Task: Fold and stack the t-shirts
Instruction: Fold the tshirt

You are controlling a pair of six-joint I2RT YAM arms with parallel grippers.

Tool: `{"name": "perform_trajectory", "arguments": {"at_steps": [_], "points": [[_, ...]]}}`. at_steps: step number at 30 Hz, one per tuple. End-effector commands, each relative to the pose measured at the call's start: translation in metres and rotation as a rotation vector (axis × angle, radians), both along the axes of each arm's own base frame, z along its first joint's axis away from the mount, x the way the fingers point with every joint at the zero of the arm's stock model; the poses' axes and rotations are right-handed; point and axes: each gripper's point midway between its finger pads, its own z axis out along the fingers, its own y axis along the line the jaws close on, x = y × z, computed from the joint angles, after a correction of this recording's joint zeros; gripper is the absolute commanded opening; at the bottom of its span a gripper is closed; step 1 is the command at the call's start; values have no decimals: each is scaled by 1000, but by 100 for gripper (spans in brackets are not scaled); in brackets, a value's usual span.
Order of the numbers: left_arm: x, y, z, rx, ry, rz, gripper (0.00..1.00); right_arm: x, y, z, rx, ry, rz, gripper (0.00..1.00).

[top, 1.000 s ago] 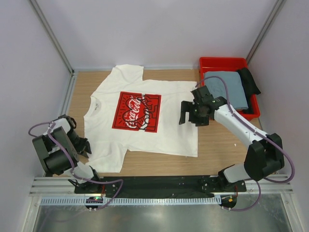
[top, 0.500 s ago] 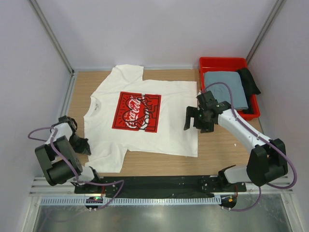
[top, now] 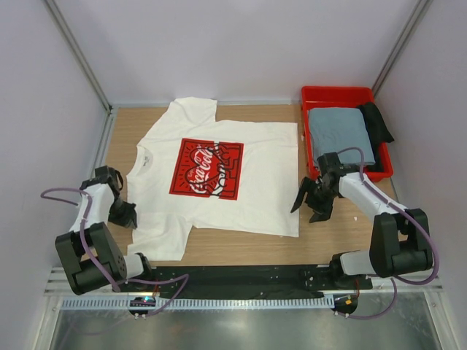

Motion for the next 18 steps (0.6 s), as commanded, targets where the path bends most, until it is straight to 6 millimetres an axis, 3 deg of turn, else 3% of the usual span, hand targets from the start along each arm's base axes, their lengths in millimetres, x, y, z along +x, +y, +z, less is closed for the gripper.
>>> {"name": "perform_trajectory", "arguments": {"at_steps": [1,9,12,18], "points": [[-7,3,9,44,7,33,0,-9,9,3,64,34,-30,76],[-10,1,10,43,11,48,0,-50,6,-21,69,132,-70,60],[-12,5,12,64,20,55,0,-59,10,-30,94,152,-78,59],[-14,7,14,81,30,82,0,-57,19,-40,151,151,-105,58]]}}
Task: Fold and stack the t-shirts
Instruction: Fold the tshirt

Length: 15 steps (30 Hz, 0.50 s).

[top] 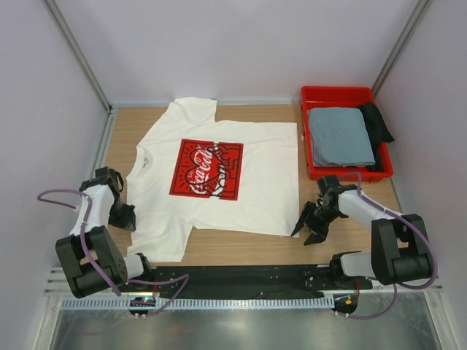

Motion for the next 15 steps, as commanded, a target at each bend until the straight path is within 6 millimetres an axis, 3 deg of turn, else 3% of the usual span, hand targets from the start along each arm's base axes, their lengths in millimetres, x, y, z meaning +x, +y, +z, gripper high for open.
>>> {"name": "perform_trajectory", "arguments": {"at_steps": [1,12,15], "points": [[-3,6,8,46,6,28,0,15,8,-2,45,-47,-38,59],[-11,7,7,64,22,32,0,31,1,-14,-4,-76,-51,47],[-14,8,7,70,33,34,0,31,-8,-20,-39,-74,-44,35]]}}
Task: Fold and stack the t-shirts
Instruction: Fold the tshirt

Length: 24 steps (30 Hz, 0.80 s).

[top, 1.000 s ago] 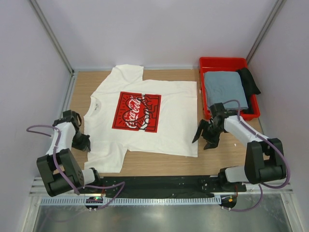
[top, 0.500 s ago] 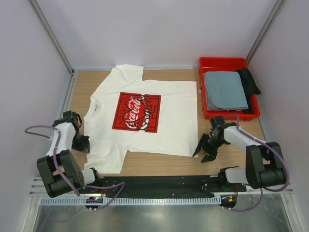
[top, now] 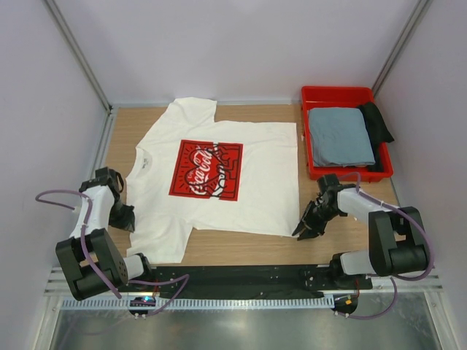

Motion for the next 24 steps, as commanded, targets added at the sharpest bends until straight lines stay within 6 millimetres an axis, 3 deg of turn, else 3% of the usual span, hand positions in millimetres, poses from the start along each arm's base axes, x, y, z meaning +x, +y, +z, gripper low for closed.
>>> {"name": "perform_trajectory", "arguments": {"at_steps": [1,2,5,11,15,24], "points": [[-12,5,5,45,32,18,0,20,-18,-17,-102,-85,12,30],[-13,6,5,51,36,22,0,18,-19,-17,-106,-84,28,18],[-20,4,6,51,54,38,0,15,-20,-13,-108,-73,40,1],[-29,1,9,44,71,50,0,21,-21,14,-107,-127,57,1],[-29,7,22,75,78,31,0,28,-23,20,-124,-142,68,1],[24,18,61,135,-46,-83,0,77,-29,47,-178,-236,108,1]]}}
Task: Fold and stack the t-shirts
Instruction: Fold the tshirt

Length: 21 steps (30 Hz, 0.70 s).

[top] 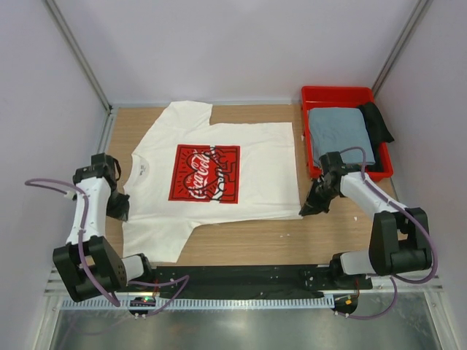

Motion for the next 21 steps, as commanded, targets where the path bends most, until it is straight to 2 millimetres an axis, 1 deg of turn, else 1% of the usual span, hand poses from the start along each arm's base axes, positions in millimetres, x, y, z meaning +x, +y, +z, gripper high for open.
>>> {"name": "perform_trajectory", "arguments": {"at_steps": [1,2,3,6,7,8,10,12,13,14,21], "points": [[20,7,18,58,-42,-58,0,25,-8,11,-49,-53,20,1],[27,4,20,48,-62,-77,0,34,-7,15,-49,-70,22,1],[38,2,23,52,-89,-97,0,37,-7,12,-54,-61,22,1],[54,-2,23,28,-110,-117,0,51,-6,15,-54,-79,27,1],[57,-3,21,21,-109,-122,0,53,-6,12,-54,-68,29,1],[60,-3,20,17,-105,-127,0,60,-5,14,-52,-78,30,1],[66,-5,17,9,-82,-145,0,65,-4,11,-52,-69,34,1],[72,-6,16,5,-78,-160,0,75,-4,15,-53,-89,30,1],[75,-7,15,2,-76,-170,0,77,-4,13,-58,-85,32,1],[78,-8,13,-3,-76,-172,0,84,-4,18,-61,-100,32,1],[108,-3,19,0,-110,-202,0,107,-5,20,-82,-112,38,1]]}}
